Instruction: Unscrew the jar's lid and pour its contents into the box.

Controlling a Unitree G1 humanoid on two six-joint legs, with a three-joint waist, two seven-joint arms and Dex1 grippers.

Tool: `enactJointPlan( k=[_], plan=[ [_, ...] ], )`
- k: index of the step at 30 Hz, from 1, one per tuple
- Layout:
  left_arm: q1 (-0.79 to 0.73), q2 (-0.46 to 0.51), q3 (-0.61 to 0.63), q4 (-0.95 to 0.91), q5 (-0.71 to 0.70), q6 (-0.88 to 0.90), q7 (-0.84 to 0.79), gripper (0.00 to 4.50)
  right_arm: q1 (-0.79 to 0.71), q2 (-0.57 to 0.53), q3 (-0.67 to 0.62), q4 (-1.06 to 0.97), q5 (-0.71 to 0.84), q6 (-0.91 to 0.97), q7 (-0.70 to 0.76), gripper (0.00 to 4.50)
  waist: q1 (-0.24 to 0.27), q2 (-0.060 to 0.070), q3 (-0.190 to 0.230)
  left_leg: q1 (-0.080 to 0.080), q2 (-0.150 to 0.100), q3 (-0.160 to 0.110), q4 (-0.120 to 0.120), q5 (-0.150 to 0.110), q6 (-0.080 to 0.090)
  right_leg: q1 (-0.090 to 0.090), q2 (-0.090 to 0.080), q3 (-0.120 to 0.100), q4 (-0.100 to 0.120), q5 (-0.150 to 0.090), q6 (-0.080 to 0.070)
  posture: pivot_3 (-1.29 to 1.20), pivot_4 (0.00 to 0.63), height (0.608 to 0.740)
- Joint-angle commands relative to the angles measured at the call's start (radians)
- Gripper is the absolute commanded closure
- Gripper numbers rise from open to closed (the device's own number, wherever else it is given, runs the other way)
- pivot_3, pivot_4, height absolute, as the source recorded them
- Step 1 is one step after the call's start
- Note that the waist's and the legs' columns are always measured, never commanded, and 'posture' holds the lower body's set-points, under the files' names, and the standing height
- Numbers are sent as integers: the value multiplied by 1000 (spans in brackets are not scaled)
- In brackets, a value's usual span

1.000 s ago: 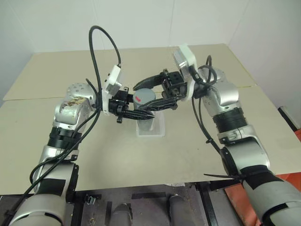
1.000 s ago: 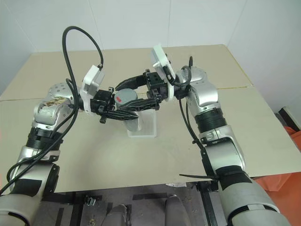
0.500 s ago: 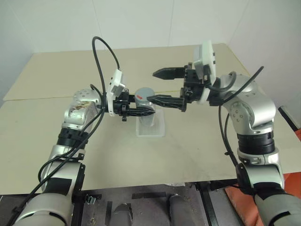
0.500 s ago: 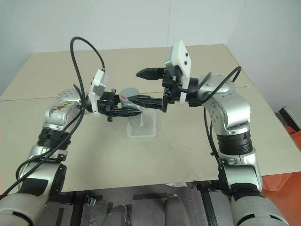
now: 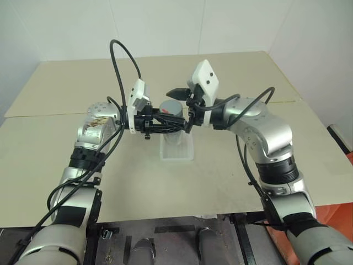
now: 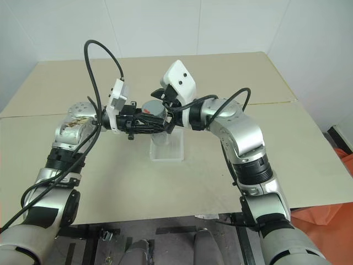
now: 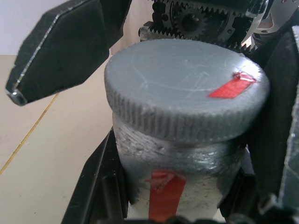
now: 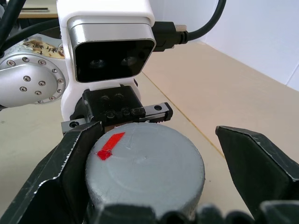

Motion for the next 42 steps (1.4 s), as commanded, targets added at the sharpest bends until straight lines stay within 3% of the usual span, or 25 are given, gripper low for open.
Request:
enactJointPlan(
  k=[1, 10, 16, 23, 32, 36, 42],
  plan=[
    [-10, 24, 12, -42, -10, -20, -37, 2550, -12, -48, -129, 5, 40, -13, -3, 45, 1, 0, 0, 0, 0, 0, 0, 0, 0, 0, 0, 0, 0, 0, 0, 0, 150, 740],
    [-1, 57, 20, -39, -14, -32, -55, 2550, 81, -229, -206, 22, 118, -65, 118, 45, 14, 0, 0, 0, 0, 0, 0, 0, 1, 1, 0, 0, -1, 0, 0, 0, 150, 740],
    [-12, 53, 24, -14, -3, -46, -58, 2550, 125, -276, -200, -36, 133, -68, 181, 45, 10, 0, 0, 0, 0, 0, 0, -1, 1, 1, 0, 0, -1, 0, 0, 0, 150, 740],
    [-45, 4, 15, 45, 19, -69, -30, 2550, 50, -193, -139, -176, 184, 21, 123, 45, 12, 0, 0, 0, 0, 0, 0, 0, 1, 1, 0, 0, -1, 0, 0, 0, 150, 740],
    [-60, -1, 16, 60, 31, -77, -47, 2550, -53, -60, 1, -74, 42, 7, -5, 45, 13, 0, 0, 0, 0, 0, 0, 0, 1, 0, 0, 0, 0, 0, 0, 0, 150, 740],
    [-55, 10, 20, 49, 29, -71, -50, 2550, -75, -14, 10, -10, -1, -14, -40, 45, 13, 0, 0, 0, 0, 0, 0, 0, 0, 0, 0, 0, 0, 0, 0, 0, 150, 740],
    [-37, 28, 25, 29, 23, -63, -50, 2550, -60, -28, -45, 7, 17, -14, -25, 45, 13, 0, 0, 0, 0, 0, 0, 0, 0, 0, 0, 0, 0, 0, 0, 0, 150, 740]
  ],
)
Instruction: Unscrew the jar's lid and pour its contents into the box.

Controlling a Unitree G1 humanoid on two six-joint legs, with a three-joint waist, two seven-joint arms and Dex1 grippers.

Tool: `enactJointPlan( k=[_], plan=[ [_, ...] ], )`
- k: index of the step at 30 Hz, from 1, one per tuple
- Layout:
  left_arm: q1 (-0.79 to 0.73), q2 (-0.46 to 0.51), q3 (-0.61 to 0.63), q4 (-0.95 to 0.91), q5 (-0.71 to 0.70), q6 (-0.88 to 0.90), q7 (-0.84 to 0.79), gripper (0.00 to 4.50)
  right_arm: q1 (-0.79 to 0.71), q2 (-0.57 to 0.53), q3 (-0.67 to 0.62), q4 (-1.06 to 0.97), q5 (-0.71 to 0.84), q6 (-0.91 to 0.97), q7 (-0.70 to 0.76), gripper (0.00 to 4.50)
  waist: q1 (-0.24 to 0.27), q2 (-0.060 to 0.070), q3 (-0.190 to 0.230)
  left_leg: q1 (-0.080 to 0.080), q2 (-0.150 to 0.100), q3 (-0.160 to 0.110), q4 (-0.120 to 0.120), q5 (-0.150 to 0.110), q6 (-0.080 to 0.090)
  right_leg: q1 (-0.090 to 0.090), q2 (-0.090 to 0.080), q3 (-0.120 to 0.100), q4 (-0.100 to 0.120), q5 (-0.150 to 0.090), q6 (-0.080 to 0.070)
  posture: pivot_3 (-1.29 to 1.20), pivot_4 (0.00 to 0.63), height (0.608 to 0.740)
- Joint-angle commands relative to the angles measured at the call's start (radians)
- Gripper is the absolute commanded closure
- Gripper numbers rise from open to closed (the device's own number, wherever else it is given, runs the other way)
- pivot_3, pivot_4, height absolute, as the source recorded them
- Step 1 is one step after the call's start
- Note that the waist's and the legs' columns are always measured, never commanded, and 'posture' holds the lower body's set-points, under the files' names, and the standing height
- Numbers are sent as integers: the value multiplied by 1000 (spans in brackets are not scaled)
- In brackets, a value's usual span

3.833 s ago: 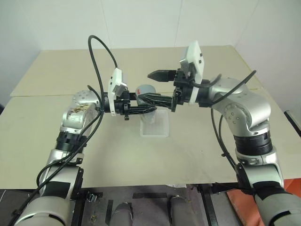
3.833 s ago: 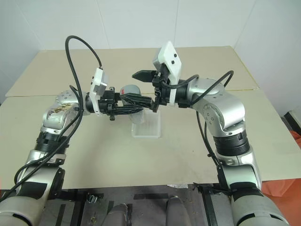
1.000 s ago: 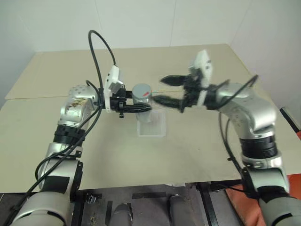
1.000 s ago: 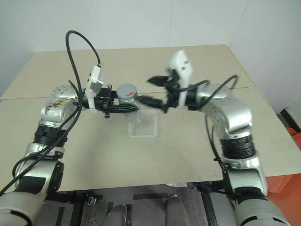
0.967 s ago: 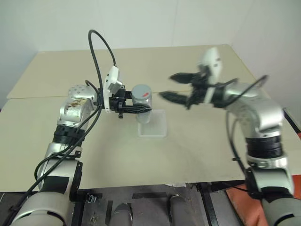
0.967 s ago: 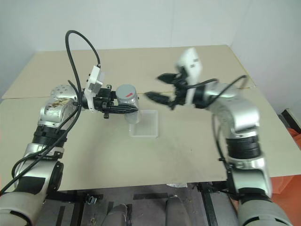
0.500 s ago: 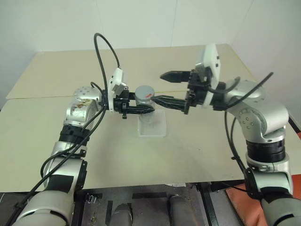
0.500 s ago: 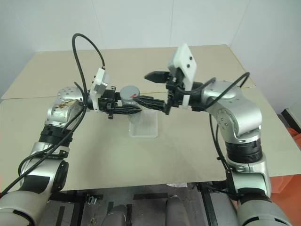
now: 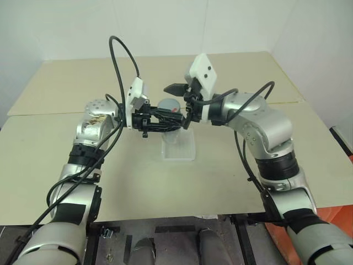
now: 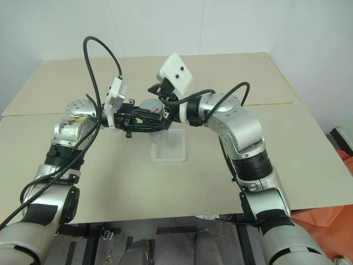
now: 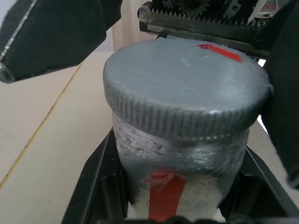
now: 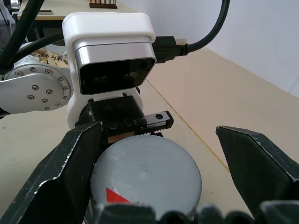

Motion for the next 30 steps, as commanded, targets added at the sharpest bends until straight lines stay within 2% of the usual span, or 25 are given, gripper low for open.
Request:
enactJointPlan(
  k=[1, 10, 19, 24, 30],
  plan=[
    [-3, 24, 18, -43, -9, -4, -10, 2550, -10, -34, -76, -12, 11, -16, 5, 45, 0, 0, 0, 0, 0, 0, 0, 0, 0, 0, 0, 0, 0, 0, 0, 0, 150, 740],
    [-1, 36, 17, -42, -12, -3, -18, 2550, 54, -162, -158, -57, 88, -8, 72, 45, 2, 0, 0, 0, 0, 0, 0, 0, 0, 0, 0, 0, 0, 0, 0, 0, 150, 740],
    [-9, 32, 17, -29, -7, -9, -23, 2550, 104, -219, -171, -138, 132, 5, 122, 45, 0, 0, 0, 0, 0, 0, 0, 0, 1, 0, 0, 0, 0, 0, 0, 0, 150, 740],
    [-18, 9, 13, -16, -5, -11, -9, 2550, 56, -162, -159, -200, 187, 49, 86, 45, -1, 0, 0, 0, 0, 0, 0, 0, 0, 0, 0, 0, 0, 0, 0, 0, 150, 740],
    [-26, -16, 10, -21, -4, -9, -7, 2550, 27, -65, -52, -149, 98, 22, 12, 45, -1, 0, 0, 0, 0, 0, 0, 0, 0, 0, 0, 0, 0, 0, 0, 0, 150, 740]
  ],
)
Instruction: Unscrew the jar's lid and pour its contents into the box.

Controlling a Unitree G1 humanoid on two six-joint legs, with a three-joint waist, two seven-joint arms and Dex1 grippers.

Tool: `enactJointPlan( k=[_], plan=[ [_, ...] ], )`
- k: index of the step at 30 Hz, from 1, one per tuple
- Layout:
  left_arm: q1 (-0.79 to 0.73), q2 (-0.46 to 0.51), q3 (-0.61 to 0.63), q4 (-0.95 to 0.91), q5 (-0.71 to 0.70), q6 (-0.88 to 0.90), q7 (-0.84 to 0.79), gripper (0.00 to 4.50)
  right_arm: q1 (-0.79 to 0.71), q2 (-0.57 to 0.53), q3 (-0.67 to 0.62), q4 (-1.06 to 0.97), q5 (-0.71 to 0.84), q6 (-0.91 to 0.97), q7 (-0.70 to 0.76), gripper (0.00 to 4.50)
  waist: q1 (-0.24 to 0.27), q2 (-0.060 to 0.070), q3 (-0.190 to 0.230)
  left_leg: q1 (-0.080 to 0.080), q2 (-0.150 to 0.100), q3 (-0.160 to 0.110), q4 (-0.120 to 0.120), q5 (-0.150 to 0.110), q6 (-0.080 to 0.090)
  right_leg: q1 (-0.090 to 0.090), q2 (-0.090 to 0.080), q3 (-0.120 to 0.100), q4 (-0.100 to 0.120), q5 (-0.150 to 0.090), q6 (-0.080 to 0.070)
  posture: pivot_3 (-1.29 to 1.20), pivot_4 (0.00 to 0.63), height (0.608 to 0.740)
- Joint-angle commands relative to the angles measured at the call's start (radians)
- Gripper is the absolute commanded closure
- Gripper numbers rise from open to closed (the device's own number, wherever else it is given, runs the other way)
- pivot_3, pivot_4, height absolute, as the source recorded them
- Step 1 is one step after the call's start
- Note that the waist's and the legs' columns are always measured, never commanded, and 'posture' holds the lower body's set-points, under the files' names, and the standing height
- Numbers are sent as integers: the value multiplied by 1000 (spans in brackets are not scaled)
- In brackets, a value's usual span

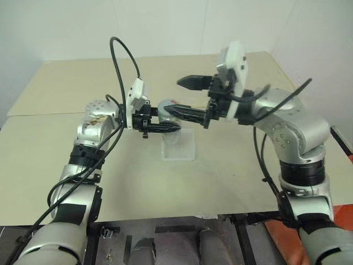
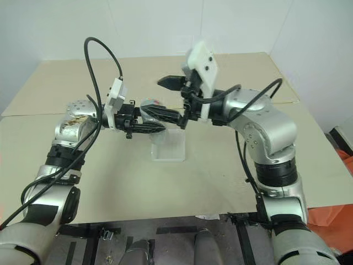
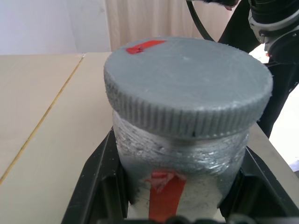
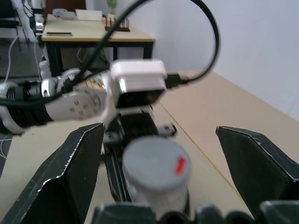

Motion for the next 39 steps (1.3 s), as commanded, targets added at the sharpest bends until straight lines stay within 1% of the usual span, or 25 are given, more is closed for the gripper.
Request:
enactJointPlan(
  k=[1, 5, 10, 16, 28, 32, 36, 39],
  plan=[
    [-31, 0, 7, -19, -4, -9, 1, 2550, -22, 38, 35, 16, -44, -26, -38, 45, 1, 0, 0, 0, 0, 0, 0, 0, 0, 0, 0, 0, 0, 0, 0, 0, 150, 740],
    [-28, 8, 9, -21, -4, -7, -5, 2550, -35, 83, 58, 75, -94, -60, -62, 45, 1, 0, 0, 0, 0, 0, 0, 0, 0, 0, 0, 0, 0, 0, 0, 0, 150, 740],
    [-19, 23, 13, -37, -8, 3, -7, 2550, -32, 82, 39, 97, -117, -74, -54, 45, 1, 0, 0, 0, 0, 0, 0, 0, 0, 0, 0, 0, 0, 0, 0, 0, 150, 740],
    [-7, 36, 13, -45, -10, 8, -12, 2550, -8, 18, -30, 72, -72, -52, -15, 45, 2, 0, 0, 0, 0, 0, 0, 0, 0, 0, 0, 0, 0, 0, 0, 0, 150, 740],
    [-15, 33, 7, -32, -8, 4, -23, 2550, 71, -85, -45, -30, 8, -25, 55, 45, 2, 0, 0, 0, 0, 0, 0, 0, 0, 0, 0, 0, 0, 0, 0, 0, 150, 740],
    [-16, 31, 7, -32, -6, 5, -27, 2550, 85, -97, -51, -66, 39, -8, 66, 45, 1, 0, 0, 0, 0, 0, 0, 0, 0, 0, 0, 0, 0, 0, 0, 0, 150, 740],
    [-16, 31, 6, -34, -6, 7, -28, 2550, 62, -78, -77, -96, 88, 15, 48, 45, 2, 0, 0, 0, 0, 0, 0, 0, 0, 0, 0, 0, 0, 0, 0, 0, 150, 740],
    [-17, 29, 6, -35, -5, 7, -27, 2550, 40, -59, -53, -82, 69, 23, 13, 45, 2, 0, 0, 0, 0, 0, 0, 0, 0, 0, 0, 0, 0, 0, 0, 0, 150, 740]
  ],
)
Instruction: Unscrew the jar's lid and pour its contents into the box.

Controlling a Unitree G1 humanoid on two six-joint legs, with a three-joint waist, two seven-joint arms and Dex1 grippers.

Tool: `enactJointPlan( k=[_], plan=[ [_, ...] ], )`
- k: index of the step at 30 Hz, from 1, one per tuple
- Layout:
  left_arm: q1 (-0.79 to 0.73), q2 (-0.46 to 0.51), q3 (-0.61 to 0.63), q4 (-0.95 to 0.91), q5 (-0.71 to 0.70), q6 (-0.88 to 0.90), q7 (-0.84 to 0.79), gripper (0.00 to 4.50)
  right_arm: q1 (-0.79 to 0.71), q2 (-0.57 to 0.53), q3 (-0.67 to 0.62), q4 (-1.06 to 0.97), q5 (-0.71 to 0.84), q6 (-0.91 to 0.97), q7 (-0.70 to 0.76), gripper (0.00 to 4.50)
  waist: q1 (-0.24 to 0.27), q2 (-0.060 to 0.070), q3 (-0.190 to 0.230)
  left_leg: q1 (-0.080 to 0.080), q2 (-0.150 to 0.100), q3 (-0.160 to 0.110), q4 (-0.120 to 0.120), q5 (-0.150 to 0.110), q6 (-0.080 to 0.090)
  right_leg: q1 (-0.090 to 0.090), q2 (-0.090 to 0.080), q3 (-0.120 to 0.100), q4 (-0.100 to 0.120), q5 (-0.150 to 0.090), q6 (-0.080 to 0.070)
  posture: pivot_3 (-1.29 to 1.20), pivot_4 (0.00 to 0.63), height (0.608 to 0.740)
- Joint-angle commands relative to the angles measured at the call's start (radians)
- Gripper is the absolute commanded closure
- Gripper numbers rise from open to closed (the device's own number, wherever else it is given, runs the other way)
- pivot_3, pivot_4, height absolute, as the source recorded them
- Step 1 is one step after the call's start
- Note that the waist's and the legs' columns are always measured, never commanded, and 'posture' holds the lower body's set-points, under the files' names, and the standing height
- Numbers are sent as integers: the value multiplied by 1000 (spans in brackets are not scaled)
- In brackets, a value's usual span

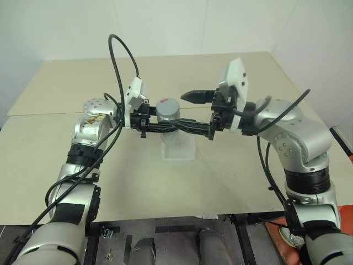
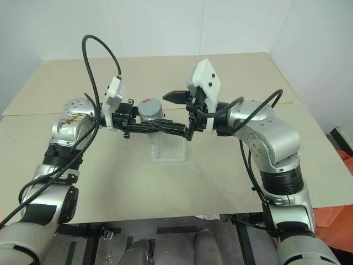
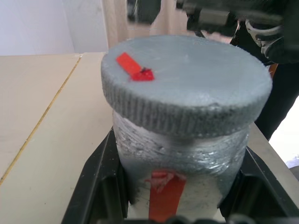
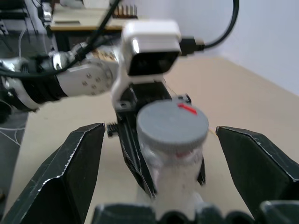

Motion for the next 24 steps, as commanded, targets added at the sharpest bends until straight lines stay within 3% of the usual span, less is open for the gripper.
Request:
enactJointPlan(
  k=[1, 15, 24],
  plan=[
    [-14, 4, 5, -25, -5, 1, -2, 2550, -50, 27, 9, -9, -21, 12, -59, 45, -1, 0, 0, 0, 0, 0, 0, 0, 0, 0, 0, 0, 0, 0, 0, 0, 150, 740],
    [-13, 1, 5, -28, -6, 0, -3, 2550, -116, 134, 102, 81, -135, 5, -156, 45, -1, 0, 0, 0, 0, 0, 0, 0, 0, 0, 0, 0, 0, 0, 0, 0, 150, 740],
    [-7, 15, 11, -31, -6, 1, -6, 2550, -102, 106, 63, 86, -128, 10, -117, 45, -1, 0, 0, 0, 0, 0, 0, 0, 0, 0, 0, 0, 0, 0, 0, 0, 150, 740]
  ],
)
